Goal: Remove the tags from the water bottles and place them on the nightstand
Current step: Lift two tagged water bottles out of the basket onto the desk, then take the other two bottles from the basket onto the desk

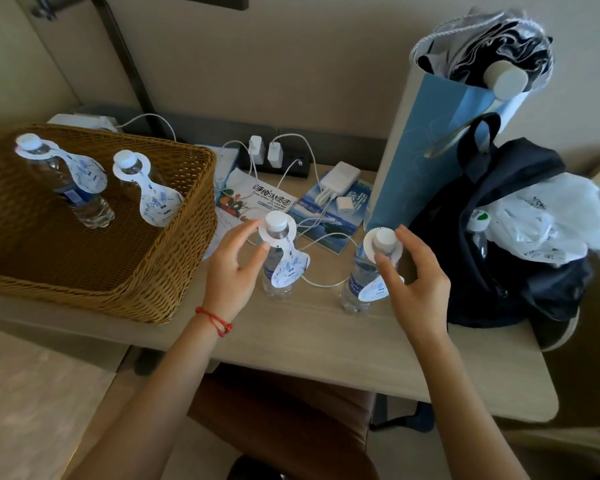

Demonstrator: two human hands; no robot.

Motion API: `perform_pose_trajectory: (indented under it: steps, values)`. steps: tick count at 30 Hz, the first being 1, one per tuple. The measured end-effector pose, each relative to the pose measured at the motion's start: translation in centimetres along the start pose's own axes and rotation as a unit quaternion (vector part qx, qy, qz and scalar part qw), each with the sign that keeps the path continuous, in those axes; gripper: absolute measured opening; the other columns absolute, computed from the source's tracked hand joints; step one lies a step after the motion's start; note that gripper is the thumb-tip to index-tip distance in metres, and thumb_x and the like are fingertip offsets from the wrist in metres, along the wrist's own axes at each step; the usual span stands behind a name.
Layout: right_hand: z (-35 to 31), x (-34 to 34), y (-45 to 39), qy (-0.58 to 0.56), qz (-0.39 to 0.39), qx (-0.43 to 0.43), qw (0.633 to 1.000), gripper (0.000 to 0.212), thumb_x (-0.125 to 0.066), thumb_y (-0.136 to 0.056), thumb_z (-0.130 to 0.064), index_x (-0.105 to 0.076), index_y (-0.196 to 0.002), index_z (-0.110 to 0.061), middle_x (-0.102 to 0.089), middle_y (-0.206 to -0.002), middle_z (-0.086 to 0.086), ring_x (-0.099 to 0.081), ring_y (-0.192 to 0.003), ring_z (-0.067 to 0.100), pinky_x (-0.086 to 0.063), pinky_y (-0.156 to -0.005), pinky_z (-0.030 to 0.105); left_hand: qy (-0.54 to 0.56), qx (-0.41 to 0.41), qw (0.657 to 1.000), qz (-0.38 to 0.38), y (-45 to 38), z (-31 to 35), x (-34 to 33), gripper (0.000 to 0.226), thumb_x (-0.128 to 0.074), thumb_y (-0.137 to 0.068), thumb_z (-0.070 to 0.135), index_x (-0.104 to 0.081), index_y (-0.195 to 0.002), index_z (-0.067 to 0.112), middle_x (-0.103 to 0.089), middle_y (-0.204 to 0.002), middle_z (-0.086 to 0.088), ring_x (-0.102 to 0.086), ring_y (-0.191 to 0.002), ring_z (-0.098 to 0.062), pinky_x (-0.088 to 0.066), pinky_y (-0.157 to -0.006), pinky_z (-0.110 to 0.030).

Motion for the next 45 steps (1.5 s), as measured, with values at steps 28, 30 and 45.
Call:
perform_pose_trajectory:
  steps: [28, 30, 45]
  values:
    - [-16.0, -15.4, 18.5, 0.096, -0.264, 0.318, 0.905, 0.044, -0.061, -0.086, -0.032, -0.055, -0.122, -0.007, -0.058, -0.127, 0.015, -0.053, -0.119, 0.030, -0.043, -0.096, 0.052, -0.414, 0.167, 0.890, 0.096, 23.2, -3.5, 21.7, 0.050, -0.045, -0.087, 0.037, -0.055, -0.123, 0.004, -0.054, -0.130, -0.018, -0.048, -0.123, -0.035, -0.037, -0.097, -0.051]
    - [-17.5, -16.9, 21.1, 0.088, -0.279, 0.320, 0.901, 0.044, -0.057, -0.088, -0.035, -0.054, -0.123, -0.009, -0.057, -0.127, 0.014, -0.052, -0.119, 0.028, -0.043, -0.098, 0.048, -0.414, 0.175, 0.888, 0.100, 25.4, -4.2, 24.0, 0.053, -0.039, -0.087, 0.041, -0.055, -0.122, 0.003, -0.055, -0.129, -0.019, -0.049, -0.122, -0.036, -0.039, -0.095, -0.052]
    - [-25.6, -24.9, 36.1, 0.099, -0.324, 0.283, 0.897, 0.047, -0.063, -0.087, -0.030, -0.053, -0.127, -0.007, -0.054, -0.133, 0.014, -0.047, -0.127, 0.027, -0.036, -0.106, 0.047, -0.406, 0.200, 0.887, 0.091, 36.7, -9.9, 38.6, 0.058, -0.032, -0.087, 0.042, -0.052, -0.125, 0.004, -0.053, -0.131, -0.018, -0.045, -0.126, -0.034, -0.033, -0.101, -0.052]
Point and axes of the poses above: each hand's wrist, its own y-axis away from the middle knuckle, its own x-axis out of the back of the hand, z = x × y, the point moved 8 cm from there along -y, towards the middle knuckle
